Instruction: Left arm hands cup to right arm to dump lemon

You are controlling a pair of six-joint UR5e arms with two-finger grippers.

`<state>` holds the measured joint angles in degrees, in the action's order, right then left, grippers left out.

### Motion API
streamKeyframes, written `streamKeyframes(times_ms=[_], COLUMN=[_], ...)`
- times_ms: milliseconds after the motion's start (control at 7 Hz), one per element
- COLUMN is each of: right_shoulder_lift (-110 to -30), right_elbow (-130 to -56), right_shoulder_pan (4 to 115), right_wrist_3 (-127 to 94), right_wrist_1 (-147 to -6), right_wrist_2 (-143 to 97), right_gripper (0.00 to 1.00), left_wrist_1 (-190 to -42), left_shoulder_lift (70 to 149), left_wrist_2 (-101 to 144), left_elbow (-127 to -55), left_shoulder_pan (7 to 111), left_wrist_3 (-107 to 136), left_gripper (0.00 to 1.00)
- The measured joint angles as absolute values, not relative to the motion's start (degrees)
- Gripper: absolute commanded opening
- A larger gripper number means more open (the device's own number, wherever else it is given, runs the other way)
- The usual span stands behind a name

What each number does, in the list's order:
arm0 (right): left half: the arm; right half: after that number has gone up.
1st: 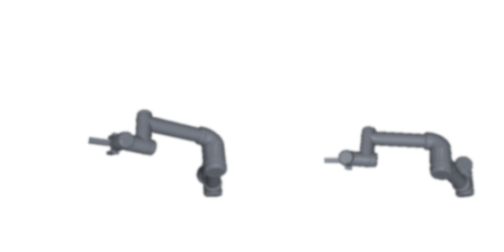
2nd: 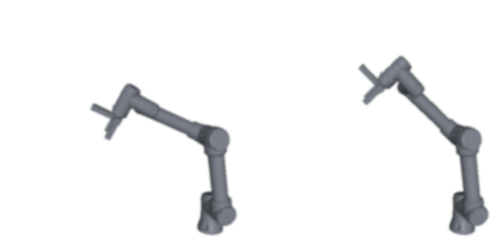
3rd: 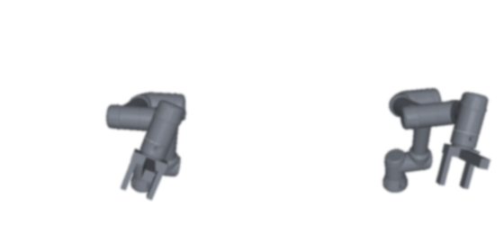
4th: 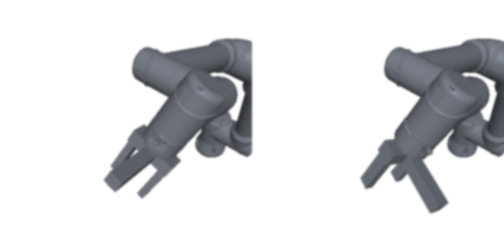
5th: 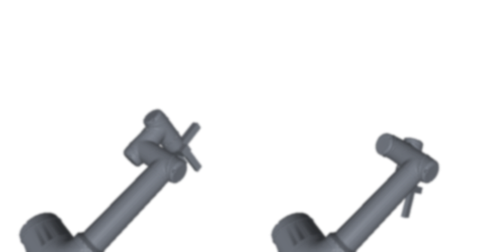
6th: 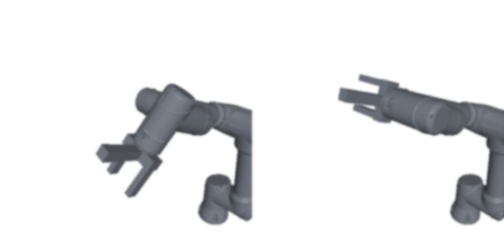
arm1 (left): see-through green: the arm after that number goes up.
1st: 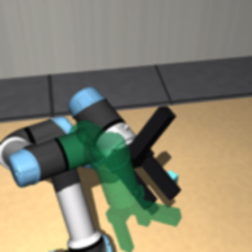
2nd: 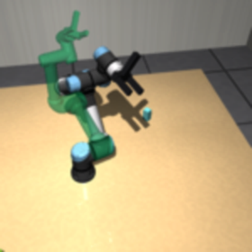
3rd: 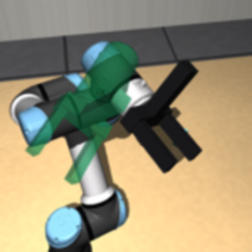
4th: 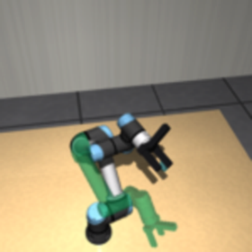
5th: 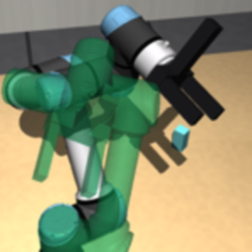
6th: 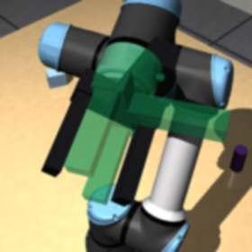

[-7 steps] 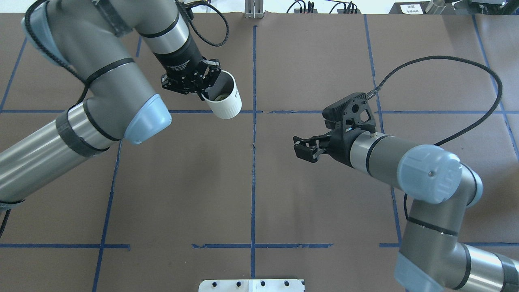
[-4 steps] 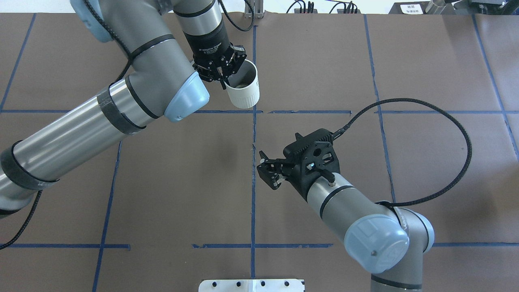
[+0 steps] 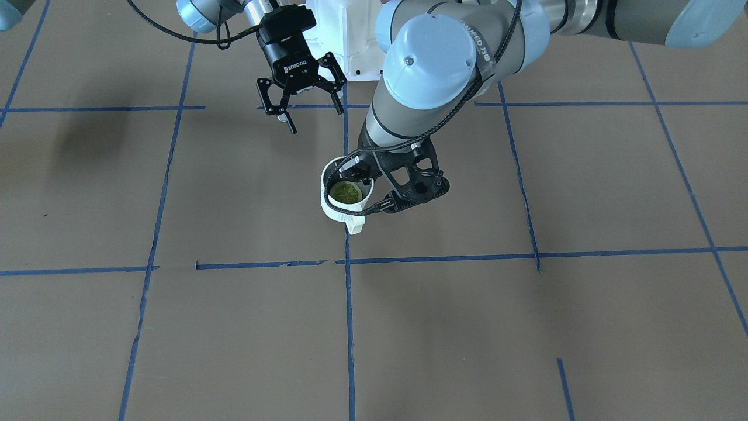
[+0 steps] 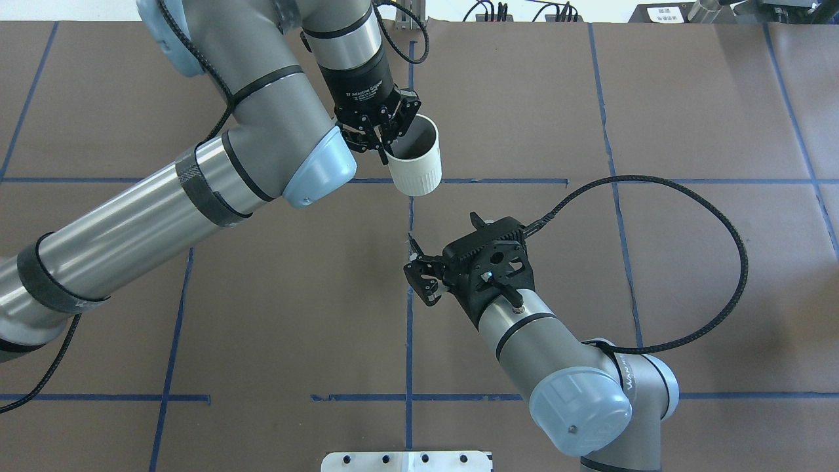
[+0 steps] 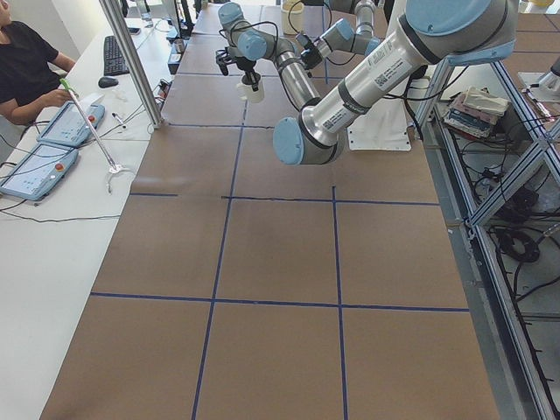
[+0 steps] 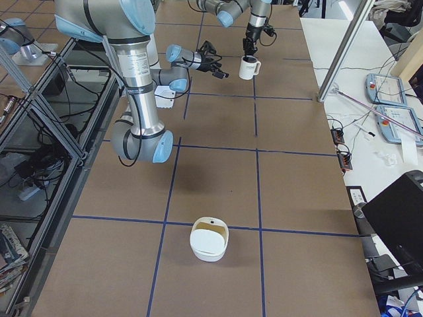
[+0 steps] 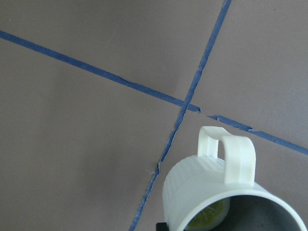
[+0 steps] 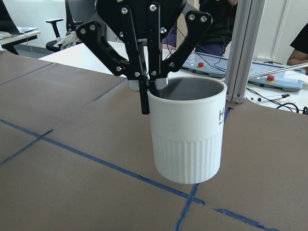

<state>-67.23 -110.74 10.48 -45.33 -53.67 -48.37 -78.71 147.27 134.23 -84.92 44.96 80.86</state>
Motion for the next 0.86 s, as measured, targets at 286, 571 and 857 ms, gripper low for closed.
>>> streamKeyframes(times_ms=[286,571,857], right_shoulder_lift=[-67.1,-67.1,-67.1], right_elbow=[-110.5,-110.4,-110.2], right_shoulder_pan=[10.9,11.1,11.2], right_wrist_3=[-45.3,-45.3,-45.4], right_wrist_1=[-53.7,-53.7,-53.7], right_wrist_2=[-47.2,-47.0,-47.0], right_gripper=[1.00,1.00,1.00], left_wrist_1=[-78.4,-78.3,-78.3], left_shoulder_lift=[146.6,146.5,146.3], left_wrist_2=[135.0,135.1,135.2], left_elbow=[-87.2,-88.7,-90.2], left_shoulder_pan=[42.7,41.0,39.9], left_wrist_3=[83.4,84.6,85.0], left_gripper=[0.01,0.02,0.03])
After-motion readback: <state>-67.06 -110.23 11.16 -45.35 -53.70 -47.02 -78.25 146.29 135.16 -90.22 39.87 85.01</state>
